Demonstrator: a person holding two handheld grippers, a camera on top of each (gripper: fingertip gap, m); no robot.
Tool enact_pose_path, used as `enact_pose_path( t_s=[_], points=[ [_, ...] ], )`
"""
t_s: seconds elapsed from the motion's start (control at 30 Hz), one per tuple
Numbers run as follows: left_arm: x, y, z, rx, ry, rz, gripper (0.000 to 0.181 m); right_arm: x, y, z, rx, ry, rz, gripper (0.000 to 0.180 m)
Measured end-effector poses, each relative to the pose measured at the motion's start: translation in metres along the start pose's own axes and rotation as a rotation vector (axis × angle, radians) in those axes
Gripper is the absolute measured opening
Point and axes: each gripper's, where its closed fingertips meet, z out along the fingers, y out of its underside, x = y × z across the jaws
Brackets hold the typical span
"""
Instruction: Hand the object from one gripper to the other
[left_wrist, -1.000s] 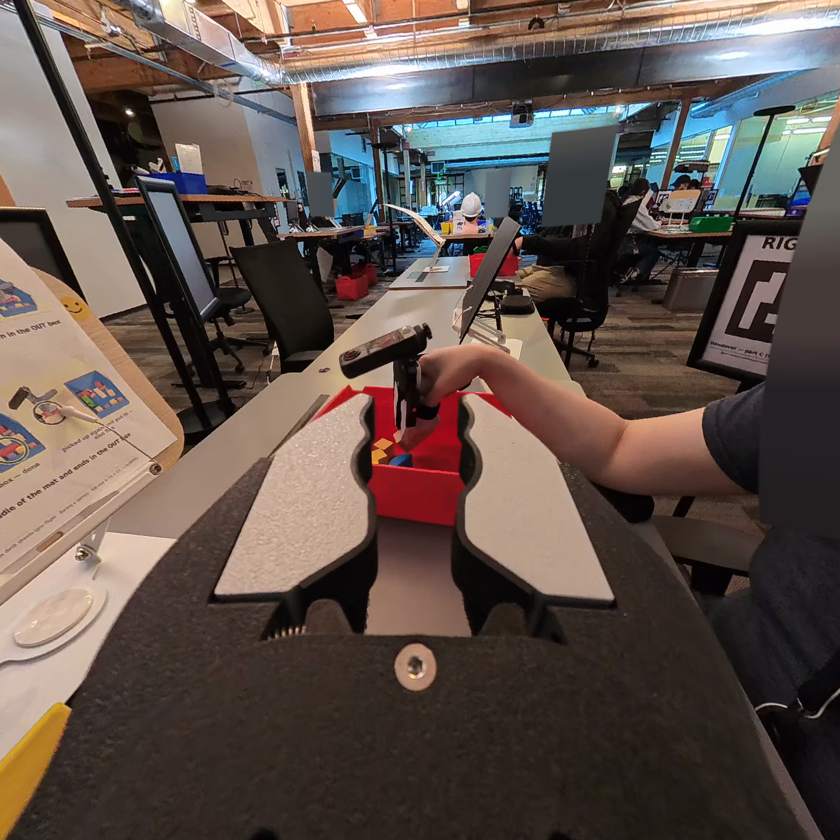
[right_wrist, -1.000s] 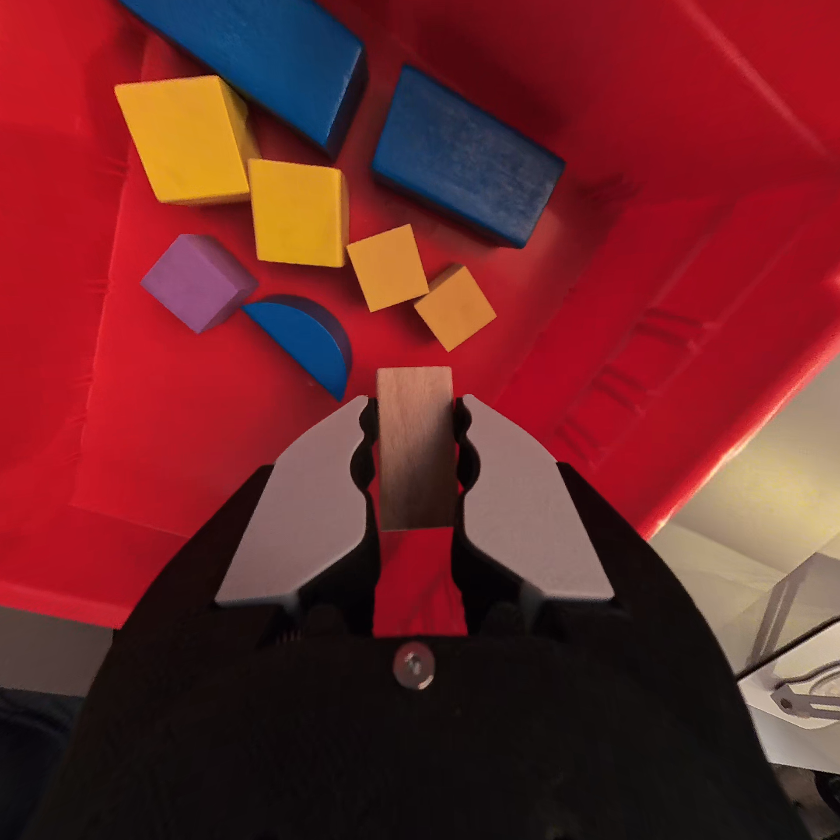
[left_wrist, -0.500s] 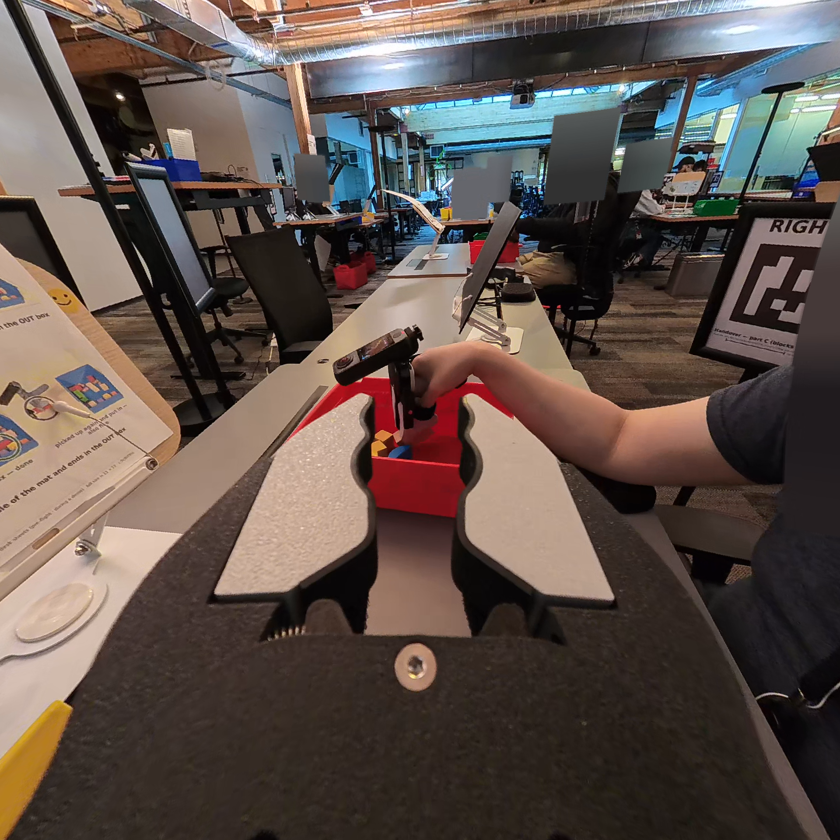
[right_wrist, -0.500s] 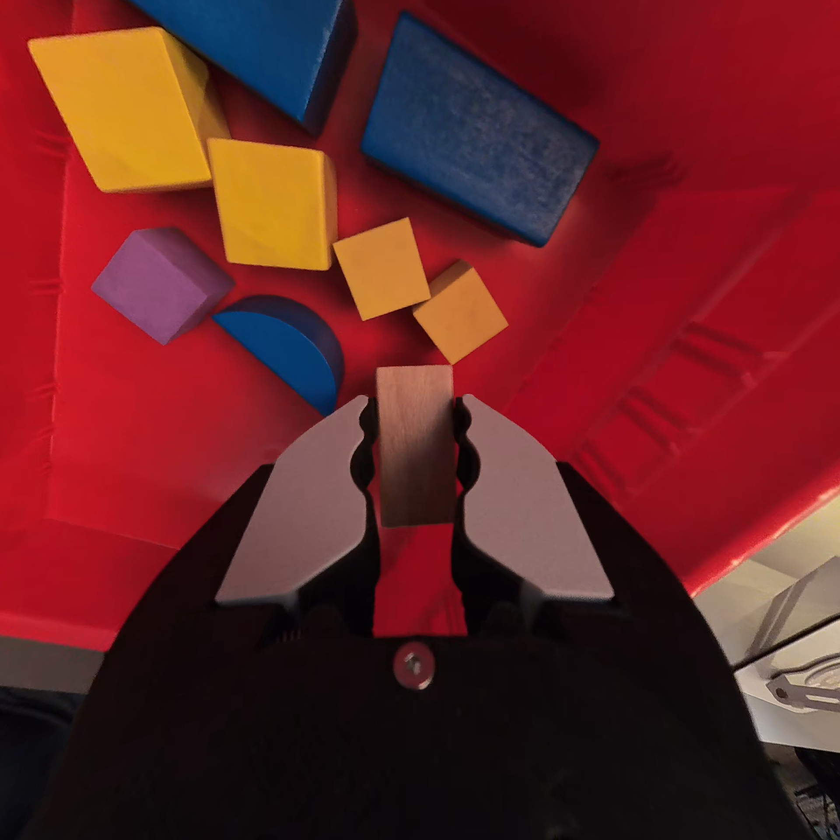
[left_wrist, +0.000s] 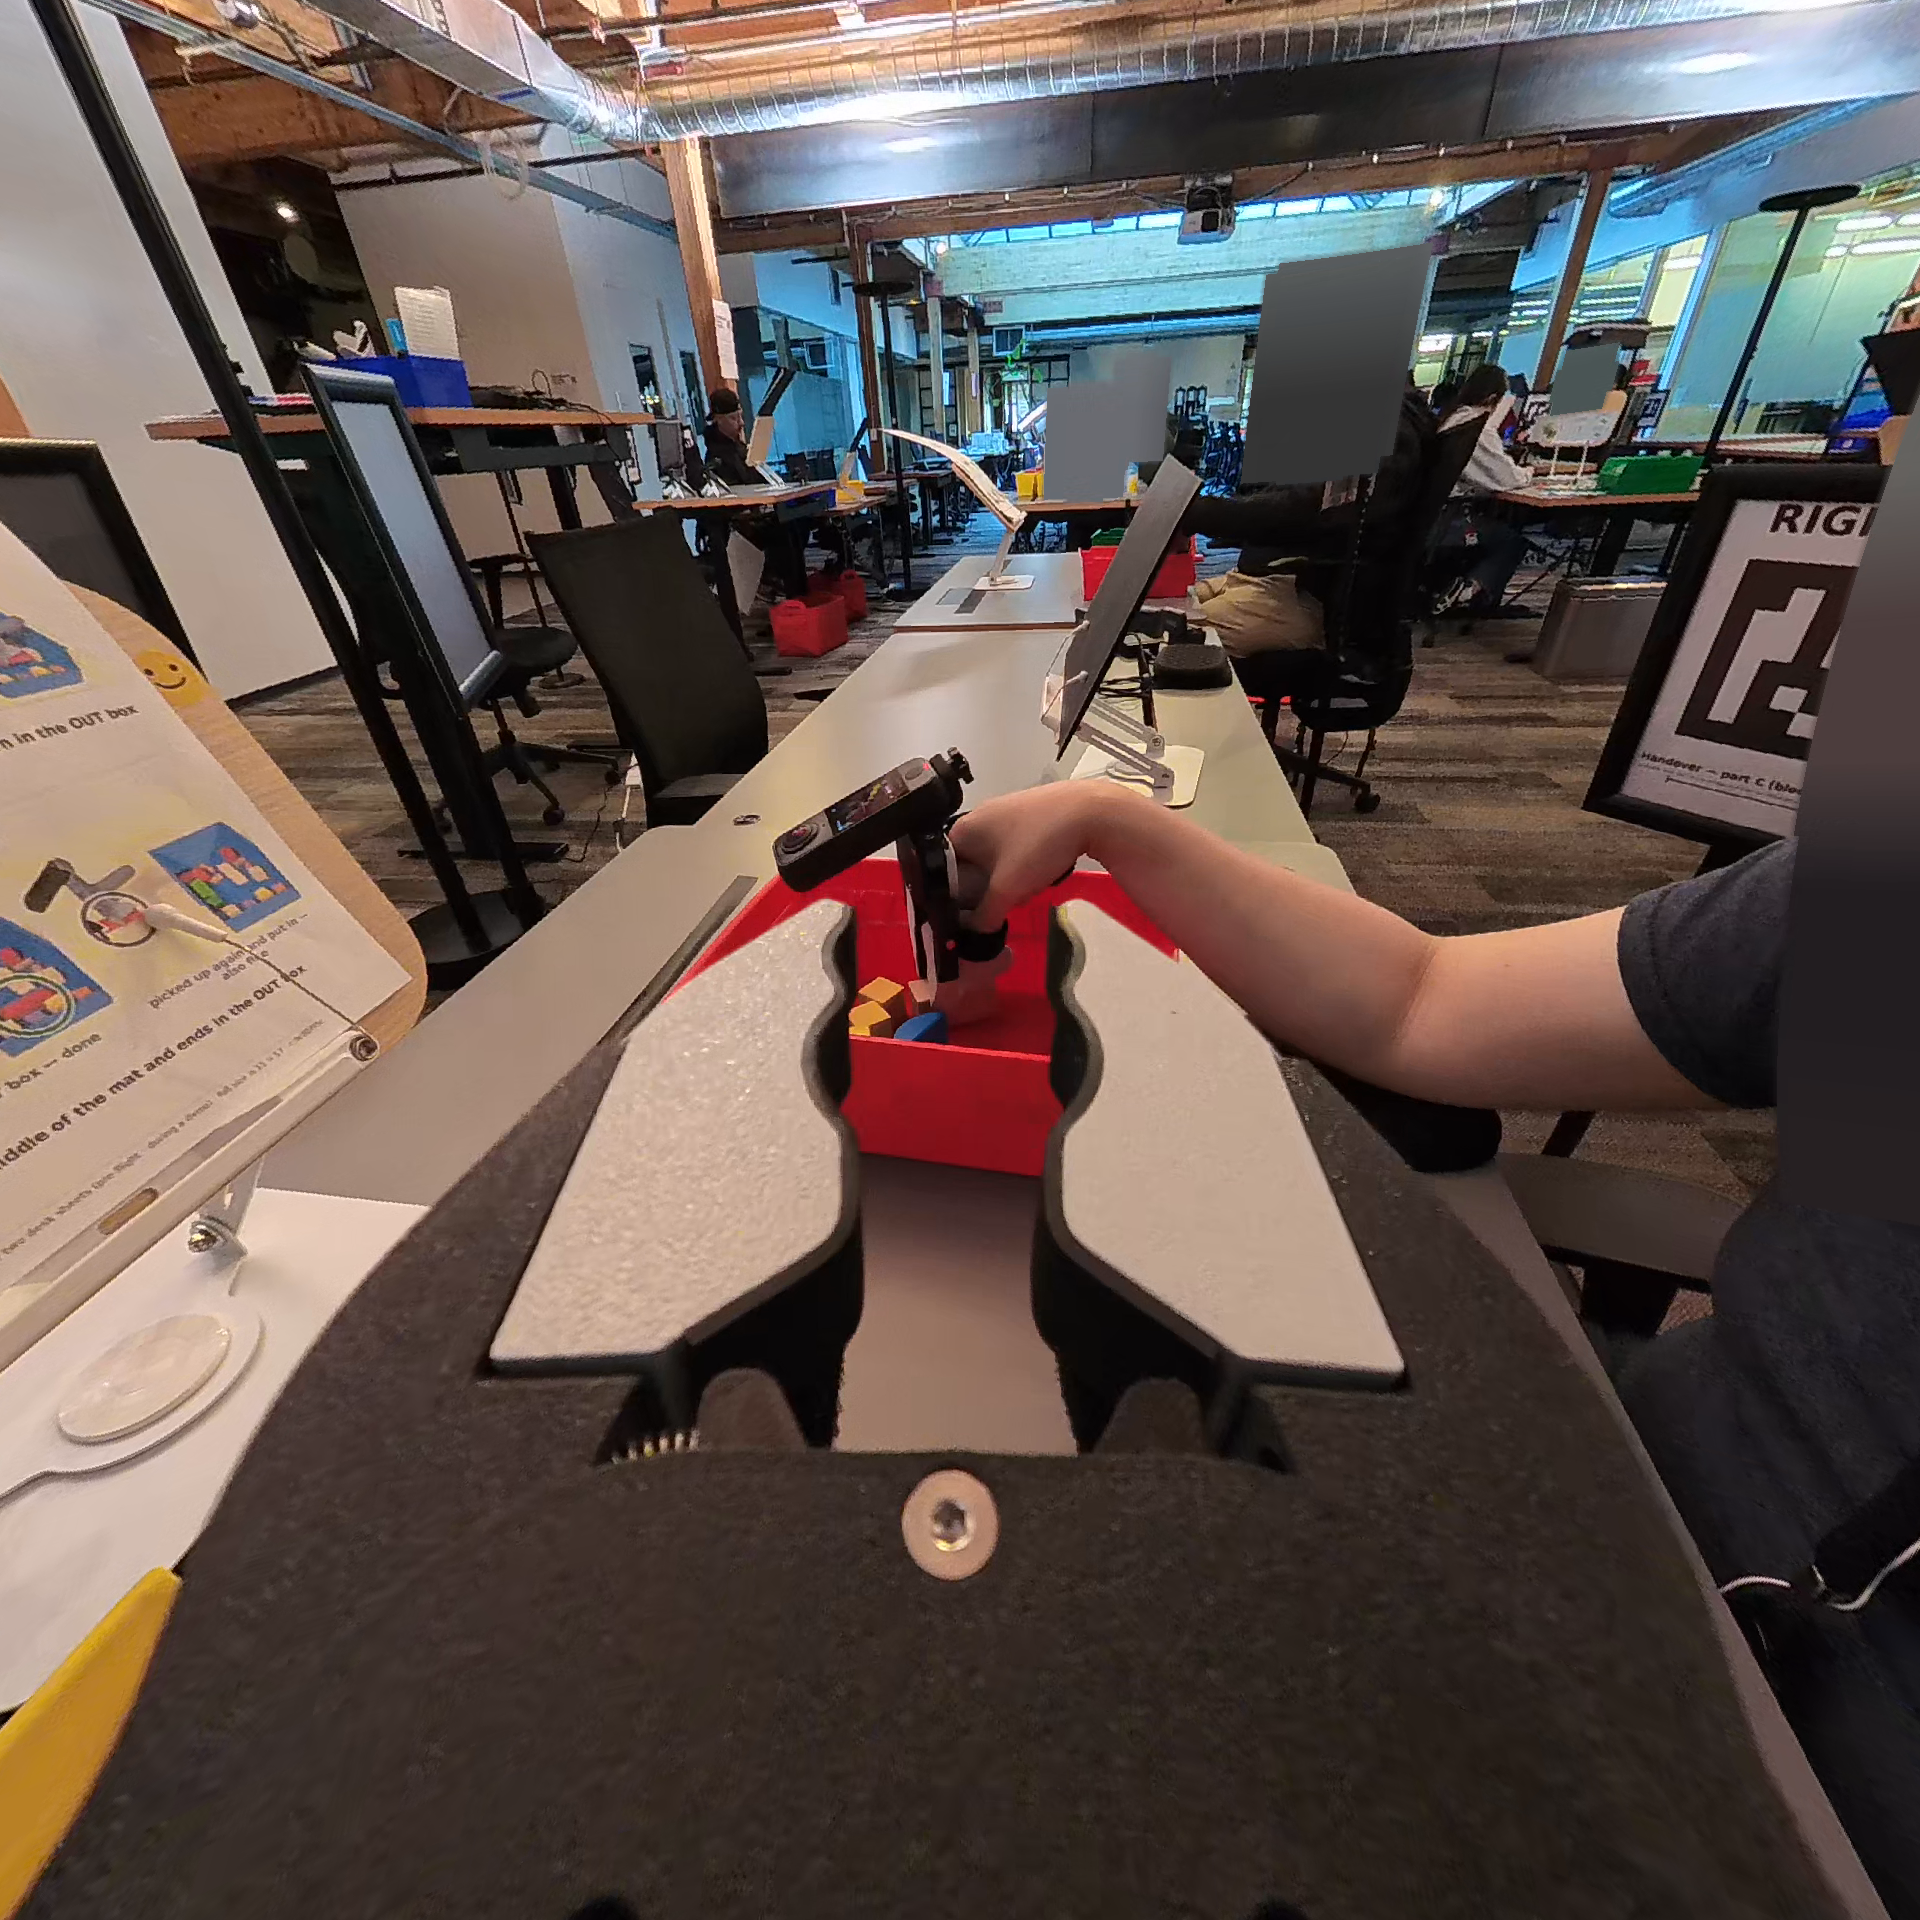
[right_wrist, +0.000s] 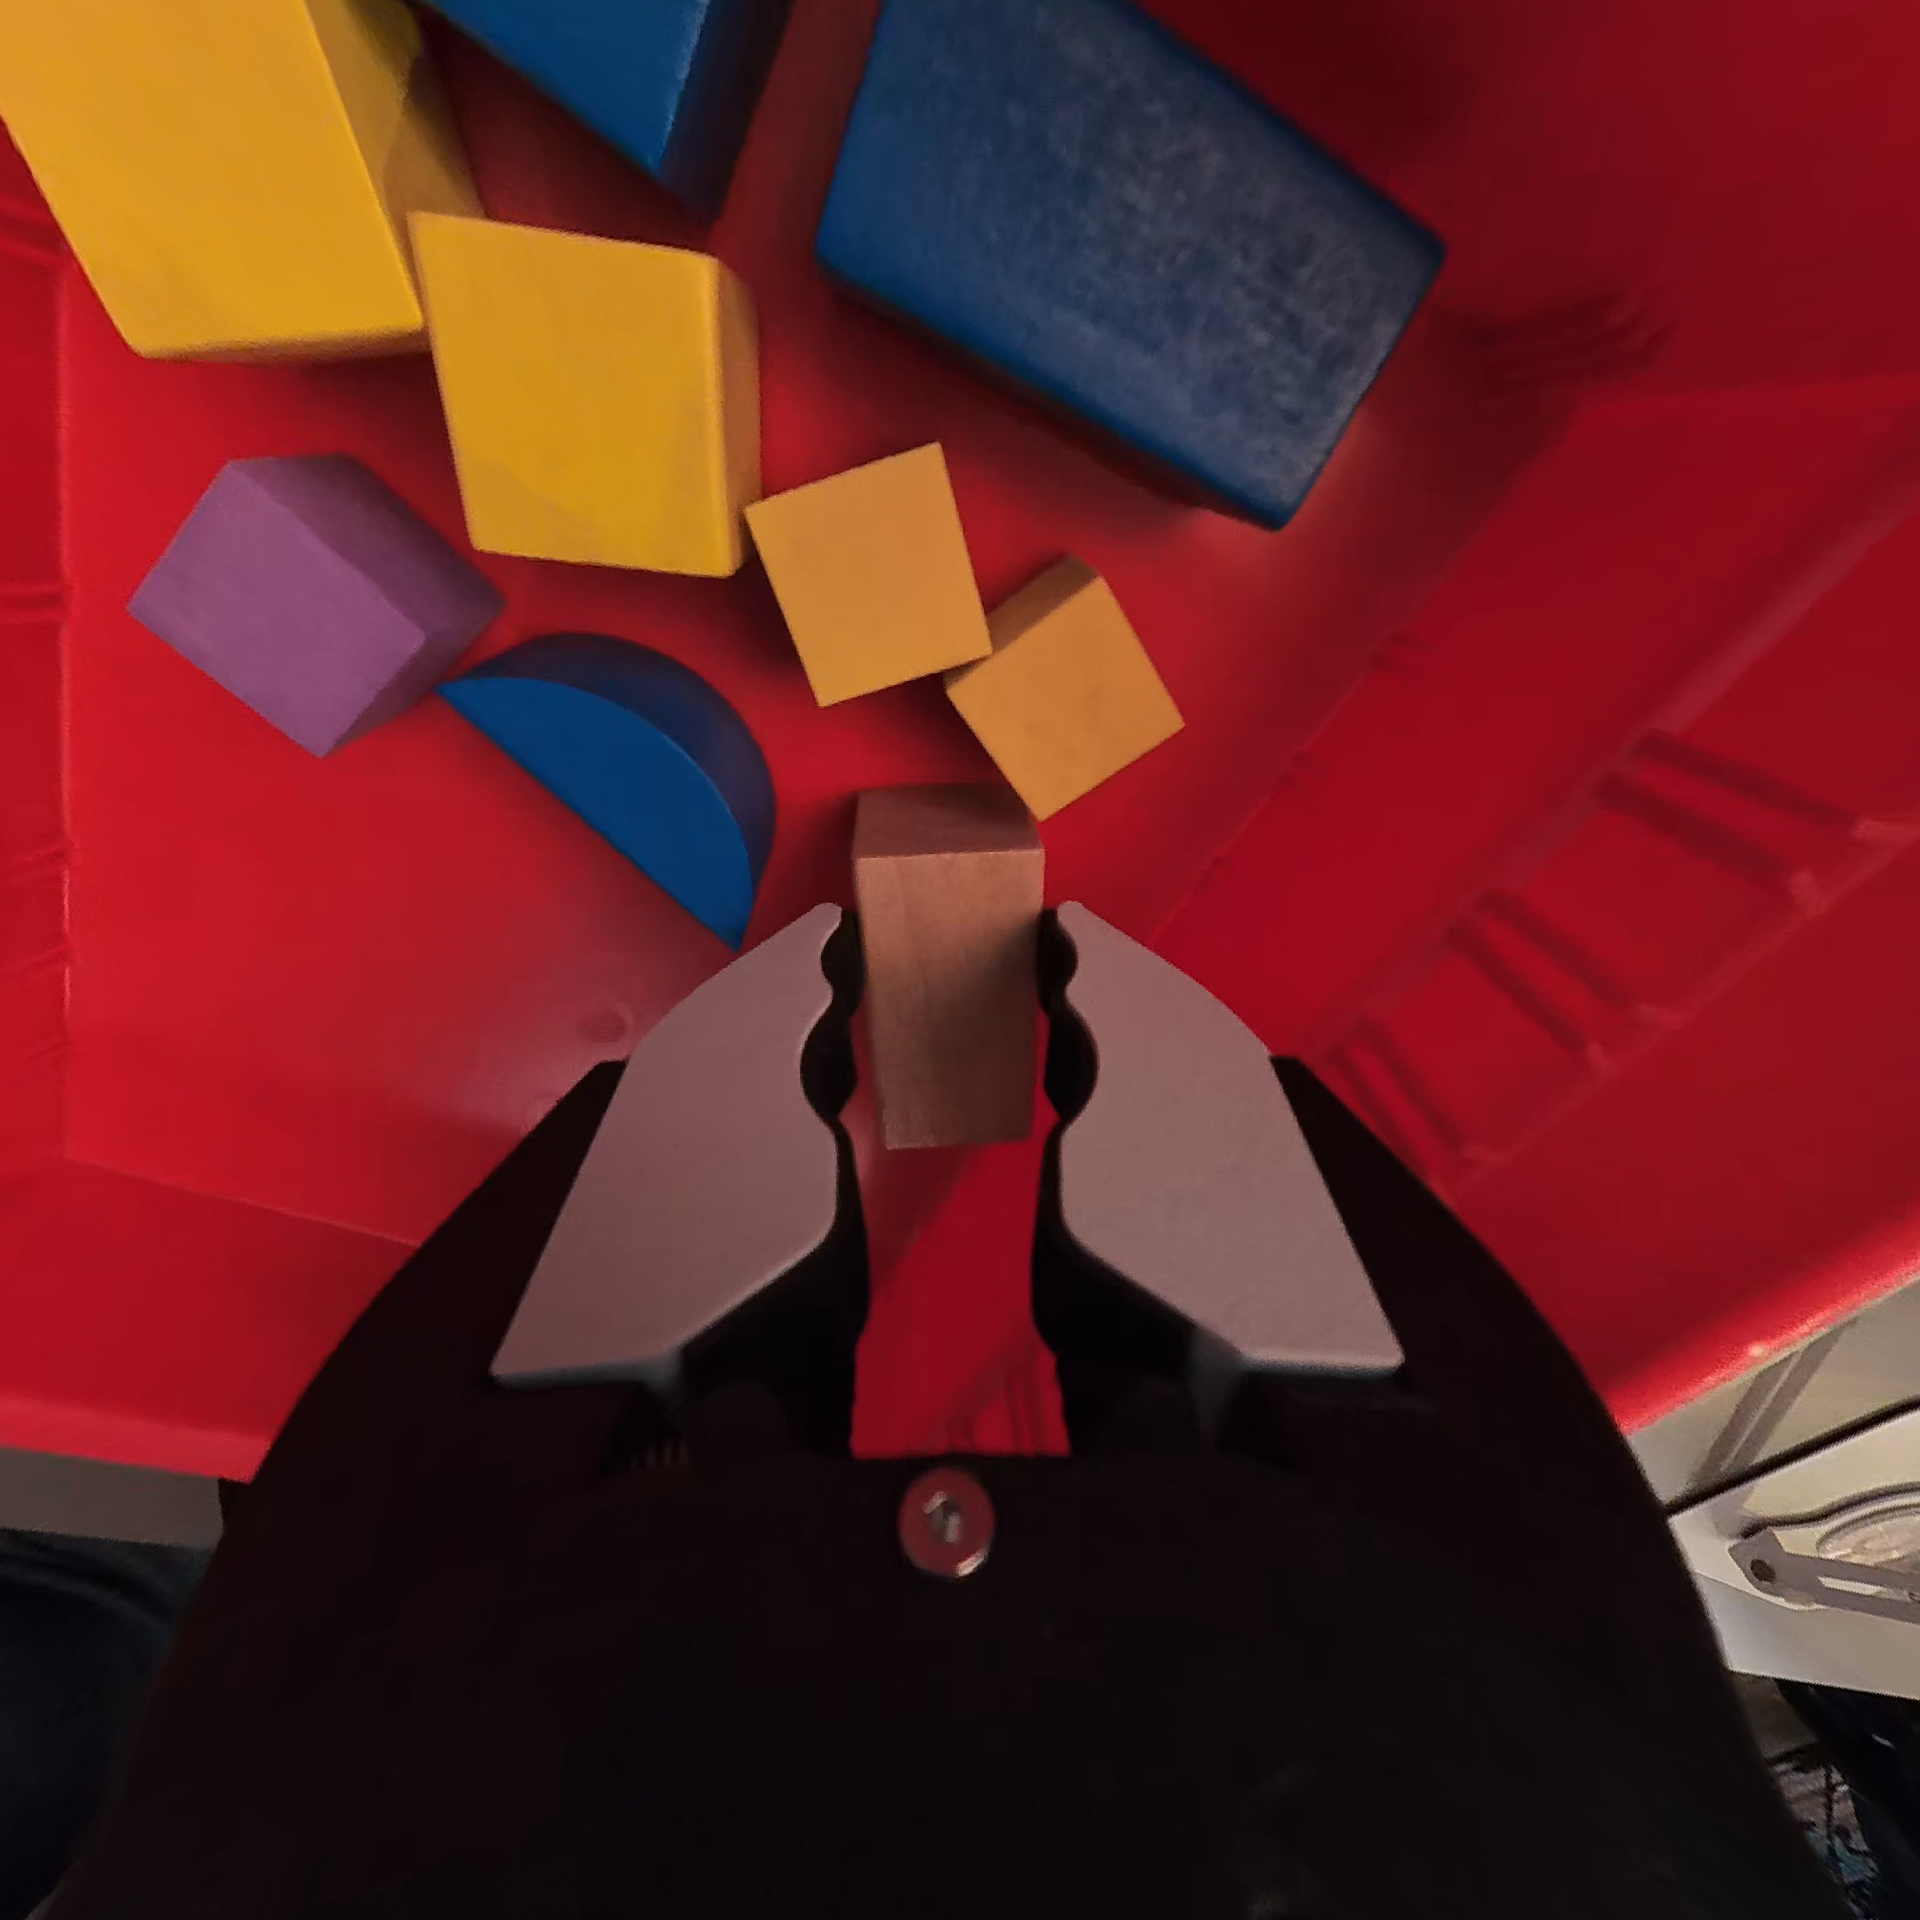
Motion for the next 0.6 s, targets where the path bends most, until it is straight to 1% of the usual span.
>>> enact_pose_path(
  t_s=[0.3, 0.47, 0.53, 0.6],
  points=[
    [-0.007, -0.003, -0.01, 0.007, -0.024, -0.019, 0.037, -0.005, 0.003, -0.001, -0.026, -0.027, -0.036, 0.034],
    [-0.014, -0.006, -0.022, 0.003, -0.057, -0.03, 0.039, -0.003, 0.0, -0.007, -0.002, 0.004, -0.05, 0.034],
    [-0.022, -0.003, -0.029, -0.031, -0.102, -0.022, 0.04, -0.002, -0.001, -0.012, 0.013, 0.014, -0.055, 0.034],
    [-0.037, 0.005, -0.04, -0.09, -0.198, 0.001, 0.041, -0.001, -0.001, -0.019, 0.031, 0.03, -0.055, 0.034]
  ],
)
